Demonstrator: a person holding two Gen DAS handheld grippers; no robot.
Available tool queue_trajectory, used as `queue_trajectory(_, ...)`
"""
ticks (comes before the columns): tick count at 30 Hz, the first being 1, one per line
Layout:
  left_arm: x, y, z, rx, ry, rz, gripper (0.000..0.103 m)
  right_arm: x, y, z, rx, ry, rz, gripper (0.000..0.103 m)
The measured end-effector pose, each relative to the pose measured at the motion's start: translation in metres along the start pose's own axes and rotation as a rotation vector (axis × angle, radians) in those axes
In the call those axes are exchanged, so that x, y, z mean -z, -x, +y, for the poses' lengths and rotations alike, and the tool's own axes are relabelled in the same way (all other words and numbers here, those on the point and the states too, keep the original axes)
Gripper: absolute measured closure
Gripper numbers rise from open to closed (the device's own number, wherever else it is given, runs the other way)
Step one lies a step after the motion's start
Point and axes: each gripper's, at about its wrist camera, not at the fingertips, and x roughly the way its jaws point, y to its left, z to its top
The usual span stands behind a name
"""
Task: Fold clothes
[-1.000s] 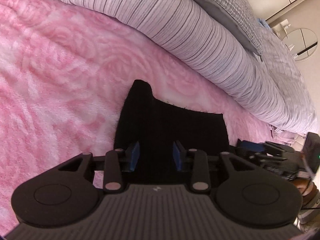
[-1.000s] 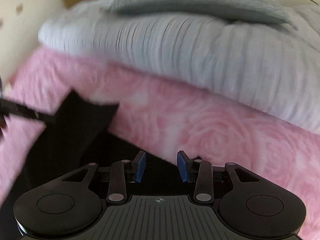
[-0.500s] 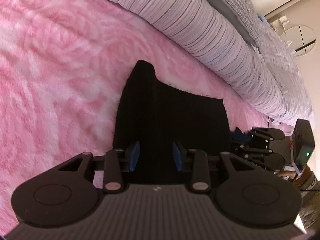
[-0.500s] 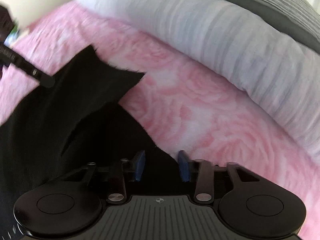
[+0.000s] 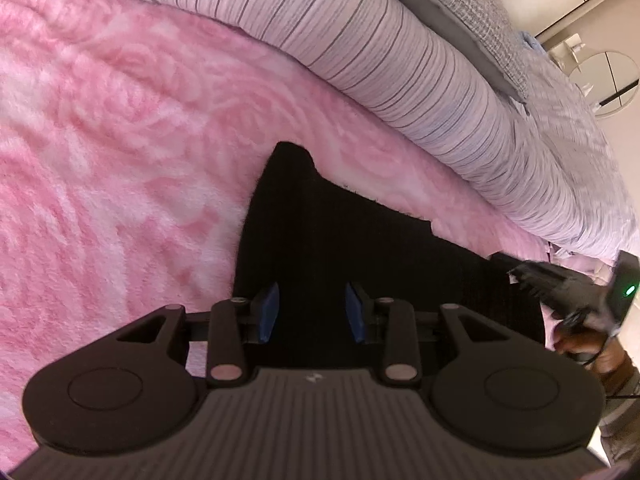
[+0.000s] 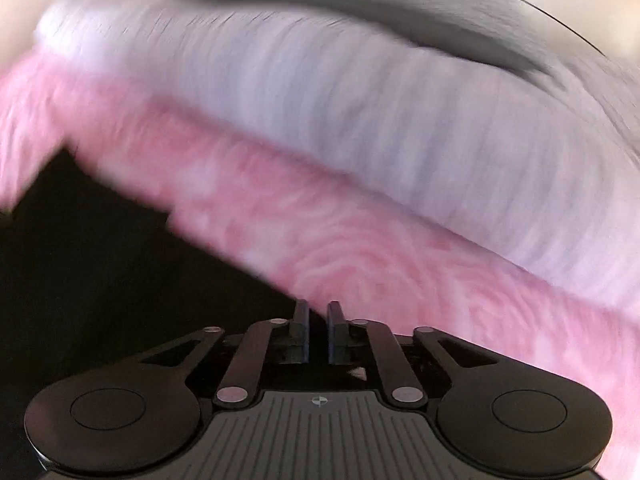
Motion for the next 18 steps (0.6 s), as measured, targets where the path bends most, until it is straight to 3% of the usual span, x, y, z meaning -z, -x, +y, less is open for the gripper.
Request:
queue_trajectory(2,-0.002,0.004,0.002,-0.007,0.001,-0.011,0.072,-0.002,0.022,-0.027,0.039,-0.185,-0.065,0.083)
queue_trajectory(4,-0.002,0.009,0.004,0.001,0.015,-0.018,0.072,0.005,0.047,-0.063,0.025,-0.403,-0.116,0.063)
queue_trajectory(6,-0.002,0.013,0.004,0.022,0.017,-0.013,0.072,0.027,0.065,-0.097,-0.042,-0.593,-0.104,0.059)
queue_trajectory(9,0.005,0.008,-0.01,0.094,-0.005,0.04,0.071,0.075,0.087,-0.121,-0.126,-0.783,-0.041,0.058)
queue_trajectory(12,0.02,-0.004,-0.036,0.17,-0.043,0.108,0.071,0.118,0.106,-0.111,-0.132,-0.839,0.043,0.058)
queue_trajectory(15,0.037,-0.024,-0.067,0.249,-0.06,0.161,0.069,0.149,0.118,-0.098,0.02,-0.846,0.172,0.058)
queue_trajectory(18,0.043,-0.051,-0.101,0.303,-0.106,0.194,0.069,0.172,0.131,-0.089,0.032,-0.898,0.157,0.058)
